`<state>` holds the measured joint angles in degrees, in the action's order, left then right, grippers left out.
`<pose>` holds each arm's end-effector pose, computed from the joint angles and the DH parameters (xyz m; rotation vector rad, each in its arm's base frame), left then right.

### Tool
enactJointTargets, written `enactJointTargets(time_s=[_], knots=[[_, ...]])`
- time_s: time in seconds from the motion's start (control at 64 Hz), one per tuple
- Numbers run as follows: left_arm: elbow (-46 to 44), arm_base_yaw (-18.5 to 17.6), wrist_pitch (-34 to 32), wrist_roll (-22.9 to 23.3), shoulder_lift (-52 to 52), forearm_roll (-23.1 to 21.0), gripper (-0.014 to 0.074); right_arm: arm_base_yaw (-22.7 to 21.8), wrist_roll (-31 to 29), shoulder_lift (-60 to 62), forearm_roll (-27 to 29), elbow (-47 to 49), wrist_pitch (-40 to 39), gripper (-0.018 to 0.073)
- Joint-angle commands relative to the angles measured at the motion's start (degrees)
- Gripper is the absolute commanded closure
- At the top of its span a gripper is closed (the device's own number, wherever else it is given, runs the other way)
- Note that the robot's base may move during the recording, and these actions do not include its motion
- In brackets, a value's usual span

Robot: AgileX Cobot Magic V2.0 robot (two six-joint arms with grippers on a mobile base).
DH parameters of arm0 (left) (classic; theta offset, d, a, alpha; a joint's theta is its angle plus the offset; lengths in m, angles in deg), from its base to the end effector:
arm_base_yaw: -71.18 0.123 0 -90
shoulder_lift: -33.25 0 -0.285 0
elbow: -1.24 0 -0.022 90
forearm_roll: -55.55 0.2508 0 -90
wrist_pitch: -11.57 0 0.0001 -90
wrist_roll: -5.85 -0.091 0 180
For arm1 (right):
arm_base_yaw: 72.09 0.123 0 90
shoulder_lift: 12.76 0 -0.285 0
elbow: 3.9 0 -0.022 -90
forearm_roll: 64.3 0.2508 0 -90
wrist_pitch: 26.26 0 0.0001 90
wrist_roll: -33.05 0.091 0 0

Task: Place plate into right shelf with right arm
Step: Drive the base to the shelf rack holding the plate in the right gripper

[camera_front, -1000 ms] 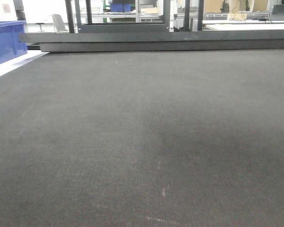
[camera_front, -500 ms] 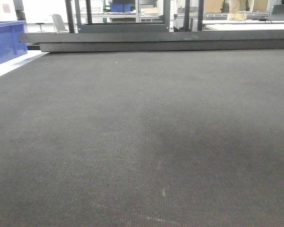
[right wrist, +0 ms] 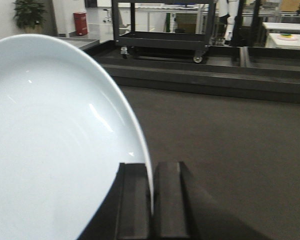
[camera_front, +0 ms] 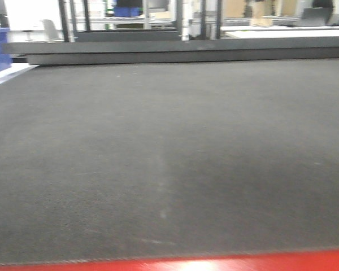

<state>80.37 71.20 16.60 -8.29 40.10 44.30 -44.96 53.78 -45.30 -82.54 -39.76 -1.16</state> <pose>0.0566 -0.0016 0.1950 0.0537 1.5859 0.0267 0.0722 0.0234 0.3852 -0.2214 1.6059 0.3140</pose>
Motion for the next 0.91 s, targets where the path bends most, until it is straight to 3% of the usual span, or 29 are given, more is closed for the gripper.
enactJointTargets(time_s=[0.0,0.891], knots=[[0.5,0.1,-4.7,0.1,-0.6,-0.1,0.0643,-0.2,-0.2,-0.3,-1.2,1.7,-4.9,0.0505],[0.5,0.1,-4.7,0.1,-0.6,-0.1,0.0643,-0.2,-0.2,-0.3,-1.2,1.7,-4.8,0.0505]])
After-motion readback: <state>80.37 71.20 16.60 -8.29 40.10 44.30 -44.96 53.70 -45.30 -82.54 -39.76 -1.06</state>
